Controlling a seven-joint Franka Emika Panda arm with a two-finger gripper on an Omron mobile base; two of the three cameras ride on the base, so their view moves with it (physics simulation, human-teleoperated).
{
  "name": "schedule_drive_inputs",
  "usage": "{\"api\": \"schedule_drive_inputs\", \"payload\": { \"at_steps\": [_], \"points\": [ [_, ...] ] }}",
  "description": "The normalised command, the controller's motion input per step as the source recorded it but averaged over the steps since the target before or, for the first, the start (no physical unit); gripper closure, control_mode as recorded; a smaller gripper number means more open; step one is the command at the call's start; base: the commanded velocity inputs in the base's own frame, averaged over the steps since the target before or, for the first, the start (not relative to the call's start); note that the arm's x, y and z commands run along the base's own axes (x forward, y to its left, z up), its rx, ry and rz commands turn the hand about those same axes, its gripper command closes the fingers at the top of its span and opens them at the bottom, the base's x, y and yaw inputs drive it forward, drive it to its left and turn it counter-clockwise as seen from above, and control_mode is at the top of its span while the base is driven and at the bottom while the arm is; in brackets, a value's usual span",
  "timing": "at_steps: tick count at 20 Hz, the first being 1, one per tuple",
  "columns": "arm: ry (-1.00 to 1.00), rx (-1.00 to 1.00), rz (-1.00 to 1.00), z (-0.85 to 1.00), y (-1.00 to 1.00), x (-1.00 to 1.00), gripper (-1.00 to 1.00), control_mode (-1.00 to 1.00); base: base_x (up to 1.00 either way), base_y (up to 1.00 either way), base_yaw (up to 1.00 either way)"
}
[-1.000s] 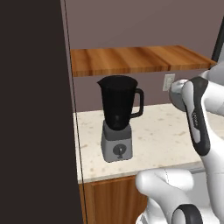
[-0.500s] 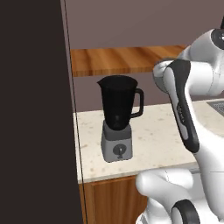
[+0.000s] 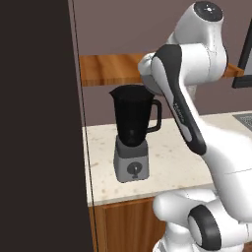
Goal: Close the lid blender by securely placing the lid on top.
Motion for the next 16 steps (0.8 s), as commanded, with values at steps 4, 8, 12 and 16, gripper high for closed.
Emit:
{"api": "schedule_drive_inputs", "payload": {
  "at_steps": [4,8,12,16],
  "points": [
    [0.05,0.0,0.09,-0.02,0.61,0.34,1.0,-1.0,0.0,0.0,0.0],
    [0.09,0.0,0.04,-0.03,0.29,0.44,1.0,-1.0,0.0,0.0,0.0],
    [0.12,-0.02,0.02,-0.03,0.23,0.46,1.0,-1.0,0.0,0.0,0.0],
    [0.18,-0.07,0.01,-0.05,0.24,0.29,1.0,-1.0,0.0,0.0,0.0]
  ]
}}
